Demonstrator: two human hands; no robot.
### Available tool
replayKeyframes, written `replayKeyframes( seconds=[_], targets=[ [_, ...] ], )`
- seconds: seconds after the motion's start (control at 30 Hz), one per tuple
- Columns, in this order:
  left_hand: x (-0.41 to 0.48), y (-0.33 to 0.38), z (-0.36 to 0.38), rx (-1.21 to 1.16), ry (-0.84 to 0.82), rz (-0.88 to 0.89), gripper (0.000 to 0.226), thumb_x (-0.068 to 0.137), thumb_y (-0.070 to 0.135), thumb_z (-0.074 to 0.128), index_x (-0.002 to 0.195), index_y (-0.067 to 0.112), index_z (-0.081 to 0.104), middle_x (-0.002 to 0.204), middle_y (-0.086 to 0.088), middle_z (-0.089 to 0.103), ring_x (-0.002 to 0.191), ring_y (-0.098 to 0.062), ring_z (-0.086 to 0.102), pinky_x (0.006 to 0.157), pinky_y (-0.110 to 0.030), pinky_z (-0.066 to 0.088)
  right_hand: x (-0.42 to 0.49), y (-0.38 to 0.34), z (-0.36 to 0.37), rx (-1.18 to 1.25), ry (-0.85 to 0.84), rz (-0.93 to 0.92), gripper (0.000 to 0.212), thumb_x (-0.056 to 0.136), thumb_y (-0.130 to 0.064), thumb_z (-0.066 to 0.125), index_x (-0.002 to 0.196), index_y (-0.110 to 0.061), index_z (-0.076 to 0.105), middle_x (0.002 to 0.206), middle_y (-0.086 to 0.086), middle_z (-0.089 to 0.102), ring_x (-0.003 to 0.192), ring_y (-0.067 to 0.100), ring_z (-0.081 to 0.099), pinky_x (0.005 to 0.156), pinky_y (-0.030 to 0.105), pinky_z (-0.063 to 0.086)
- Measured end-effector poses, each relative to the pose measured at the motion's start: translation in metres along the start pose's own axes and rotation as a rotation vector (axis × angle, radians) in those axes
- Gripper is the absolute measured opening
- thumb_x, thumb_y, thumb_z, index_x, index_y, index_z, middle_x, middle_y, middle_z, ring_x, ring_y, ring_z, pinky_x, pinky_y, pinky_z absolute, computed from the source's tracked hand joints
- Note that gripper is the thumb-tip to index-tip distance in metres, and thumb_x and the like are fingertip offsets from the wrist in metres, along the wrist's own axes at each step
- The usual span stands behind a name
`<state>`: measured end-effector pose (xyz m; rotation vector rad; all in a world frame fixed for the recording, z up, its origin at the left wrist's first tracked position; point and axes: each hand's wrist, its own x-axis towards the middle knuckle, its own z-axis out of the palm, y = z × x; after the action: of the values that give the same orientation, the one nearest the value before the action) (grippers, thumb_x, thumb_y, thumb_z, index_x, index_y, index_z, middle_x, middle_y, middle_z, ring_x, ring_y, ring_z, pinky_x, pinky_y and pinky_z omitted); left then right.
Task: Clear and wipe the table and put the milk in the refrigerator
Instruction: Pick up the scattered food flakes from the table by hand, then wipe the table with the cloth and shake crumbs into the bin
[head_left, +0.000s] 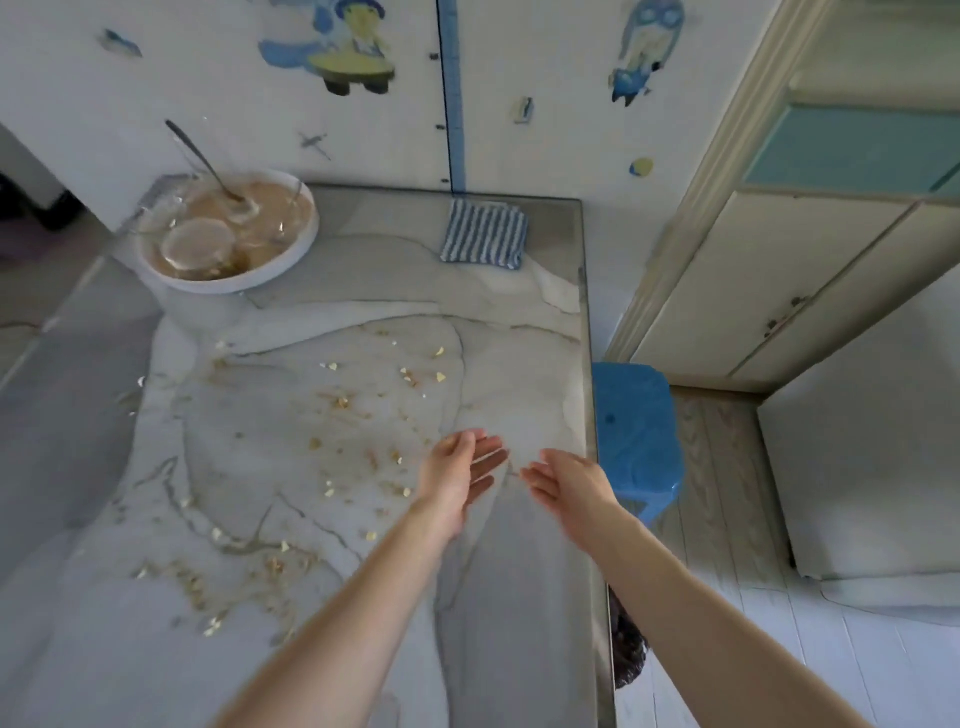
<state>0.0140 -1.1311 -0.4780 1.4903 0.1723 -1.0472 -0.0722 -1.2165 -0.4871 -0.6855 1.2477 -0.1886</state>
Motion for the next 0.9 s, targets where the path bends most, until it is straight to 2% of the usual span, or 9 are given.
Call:
replayKeyframes(
  seconds=[0.07, 0.13, 0.23, 0.37, 0.47, 0.53, 0.6, 0.7, 0.9],
  targets=[
    [0.016, 0.023, -0.023, 0.093, 0.015, 0.095, 0.02, 0.098, 0.013, 0.039, 0.09, 0.018, 0.057, 0.087, 0.004, 0.065, 0.062, 0.004, 0.064, 0.067, -0.02, 0.042, 0.006, -0.002, 0.028, -0.022, -0.025, -0.046, 0.023, 0.093, -0.004, 0.043, 0.111, 0.006, 0.053, 0.083, 0.013, 0.057, 0.082, 0.025, 0.062, 0.089, 0.033, 0.048],
    [0.025, 0.037, -0.036, 0.159, 0.015, 0.176, 0.016, 0.092, 0.003, 0.048, 0.094, 0.014, 0.06, 0.087, 0.002, 0.063, 0.07, -0.001, 0.062, 0.063, -0.015, 0.044, 0.011, -0.003, 0.043, -0.048, -0.038, -0.076, 0.025, 0.093, -0.002, 0.043, 0.116, 0.003, 0.052, 0.081, 0.009, 0.055, 0.087, 0.026, 0.06, 0.098, 0.037, 0.043],
    [0.047, 0.063, -0.06, 0.283, 0.039, 0.284, 0.022, 0.088, 0.001, 0.054, 0.107, 0.008, 0.06, 0.084, -0.002, 0.062, 0.077, -0.011, 0.058, 0.058, -0.007, 0.043, 0.024, -0.009, 0.077, -0.085, -0.031, -0.126, 0.014, 0.091, 0.003, 0.046, 0.098, -0.005, 0.054, 0.073, 0.007, 0.054, 0.069, 0.019, 0.06, 0.074, 0.028, 0.05],
    [0.084, 0.09, -0.08, 0.477, 0.027, 0.426, 0.018, 0.089, -0.001, 0.051, 0.098, 0.002, 0.066, 0.096, -0.019, 0.069, 0.084, -0.01, 0.065, 0.088, -0.028, 0.048, 0.049, -0.02, 0.112, -0.205, 0.016, -0.252, 0.012, 0.087, 0.002, 0.054, 0.081, -0.008, 0.059, 0.063, 0.009, 0.058, 0.041, 0.008, 0.054, 0.044, 0.016, 0.04],
    [0.107, 0.106, -0.09, 0.586, 0.01, 0.434, 0.032, 0.088, -0.003, 0.051, 0.119, -0.003, 0.057, 0.122, -0.015, 0.06, 0.115, -0.019, 0.057, 0.091, -0.015, 0.04, 0.064, -0.03, 0.124, -0.332, 0.05, -0.36, 0.018, 0.085, -0.002, 0.057, 0.07, -0.01, 0.061, 0.06, 0.007, 0.059, 0.05, 0.011, 0.05, 0.04, 0.013, 0.036],
    [0.121, 0.115, -0.093, 0.655, 0.007, 0.437, 0.042, 0.089, 0.003, 0.052, 0.131, 0.002, 0.047, 0.134, -0.01, 0.052, 0.125, -0.019, 0.048, 0.095, -0.014, 0.034, 0.076, -0.039, 0.128, -0.434, 0.084, -0.432, 0.015, 0.084, -0.004, 0.059, 0.072, -0.012, 0.062, 0.063, 0.004, 0.06, 0.058, 0.013, 0.053, 0.047, 0.013, 0.04],
    [0.135, 0.122, -0.094, 0.765, 0.01, 0.49, 0.045, 0.09, 0.008, 0.051, 0.135, 0.008, 0.044, 0.139, -0.006, 0.047, 0.129, -0.017, 0.045, 0.102, -0.02, 0.032, 0.089, -0.05, 0.129, -0.545, 0.105, -0.488, 0.006, 0.084, -0.007, 0.061, 0.085, -0.008, 0.066, 0.072, 0.006, 0.061, 0.07, 0.017, 0.055, 0.059, 0.02, 0.041],
    [0.157, 0.133, -0.086, 0.925, 0.01, 0.563, 0.046, 0.091, 0.011, 0.05, 0.136, 0.014, 0.043, 0.144, -0.004, 0.041, 0.134, -0.017, 0.038, 0.105, -0.019, 0.026, 0.11, -0.071, 0.131, -0.692, 0.1, -0.573, 0.02, 0.086, -0.009, 0.059, 0.104, -0.004, 0.063, 0.089, 0.005, 0.06, 0.087, 0.015, 0.055, 0.068, 0.016, 0.039],
    [0.217, 0.147, -0.058, 1.142, -0.007, 0.661, 0.05, 0.093, 0.017, 0.047, 0.141, 0.018, 0.033, 0.154, -0.004, 0.022, 0.141, -0.019, 0.025, 0.11, -0.025, 0.021, 0.166, -0.119, 0.15, -0.908, 0.13, -0.77, 0.03, 0.089, -0.011, 0.054, 0.118, -0.004, 0.056, 0.122, 0.012, 0.06, 0.111, 0.024, 0.057, 0.084, 0.02, 0.039]
  ],
)
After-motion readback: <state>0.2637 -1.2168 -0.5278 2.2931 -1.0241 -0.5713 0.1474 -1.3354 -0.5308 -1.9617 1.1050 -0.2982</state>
